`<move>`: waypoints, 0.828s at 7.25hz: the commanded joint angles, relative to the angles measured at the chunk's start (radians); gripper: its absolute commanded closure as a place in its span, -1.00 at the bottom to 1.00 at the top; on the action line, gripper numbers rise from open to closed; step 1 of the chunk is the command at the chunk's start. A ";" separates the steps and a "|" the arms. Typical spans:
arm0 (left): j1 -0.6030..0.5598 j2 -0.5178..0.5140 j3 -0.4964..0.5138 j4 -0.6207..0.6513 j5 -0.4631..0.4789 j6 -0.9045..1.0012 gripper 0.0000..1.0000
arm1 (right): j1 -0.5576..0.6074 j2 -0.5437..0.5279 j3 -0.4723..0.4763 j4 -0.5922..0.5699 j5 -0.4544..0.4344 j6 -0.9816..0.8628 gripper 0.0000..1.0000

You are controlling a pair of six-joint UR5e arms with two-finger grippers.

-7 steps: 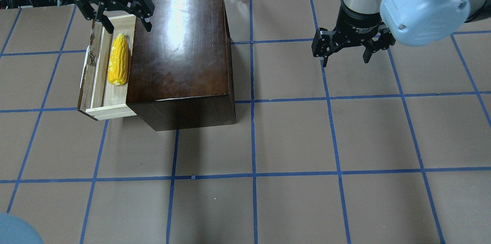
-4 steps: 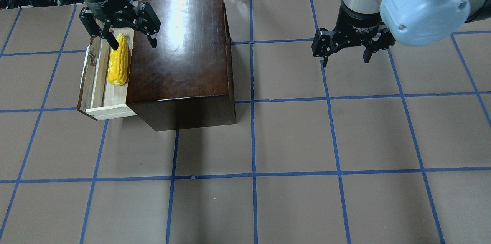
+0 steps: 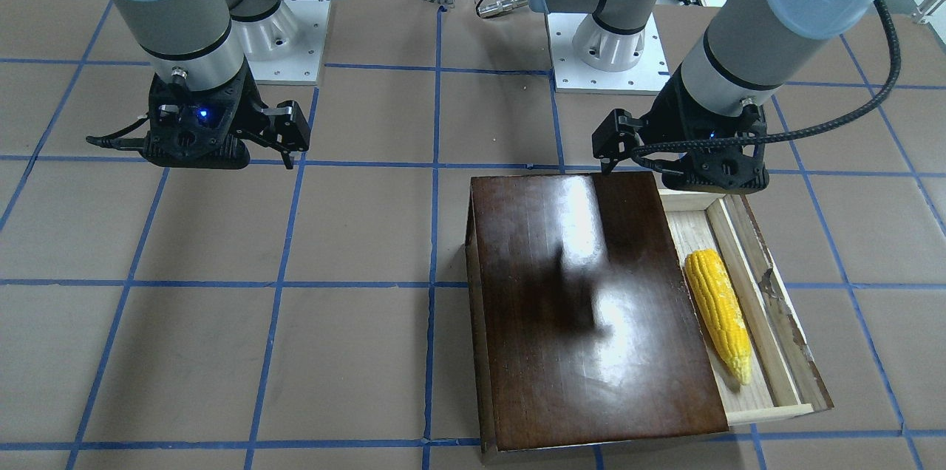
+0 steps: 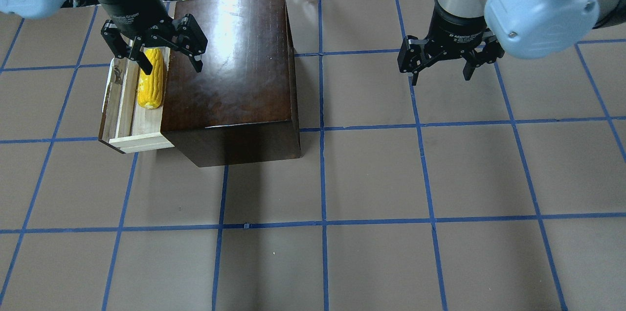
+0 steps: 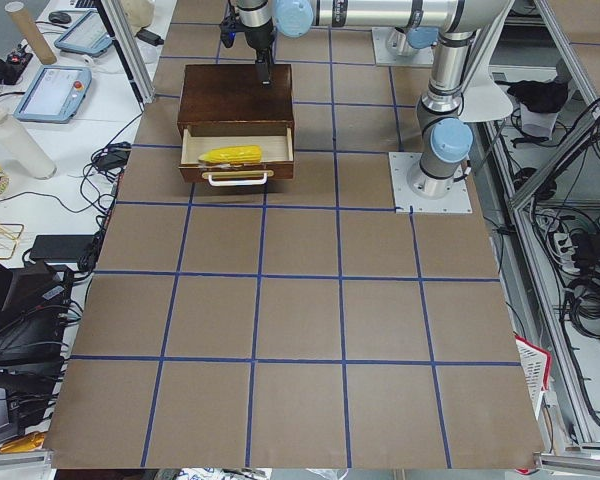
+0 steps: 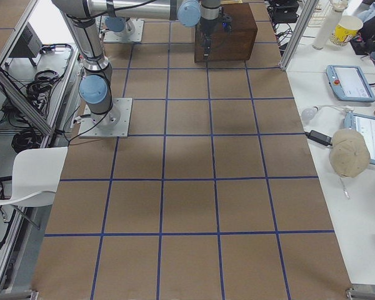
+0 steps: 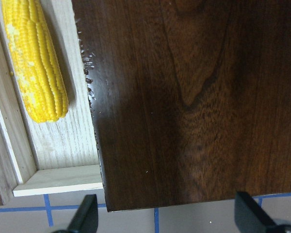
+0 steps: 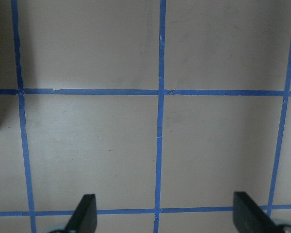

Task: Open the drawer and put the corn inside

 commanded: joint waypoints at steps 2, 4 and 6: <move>-0.004 0.036 -0.067 0.058 0.000 0.000 -1.00 | 0.000 0.000 0.000 0.000 -0.001 0.000 -1.00; -0.002 0.048 -0.070 0.058 0.002 0.000 -1.00 | 0.000 0.000 0.000 -0.002 0.000 0.000 -1.00; 0.010 0.047 -0.058 0.065 -0.001 0.000 -1.00 | 0.000 0.000 0.000 0.000 -0.001 0.000 -1.00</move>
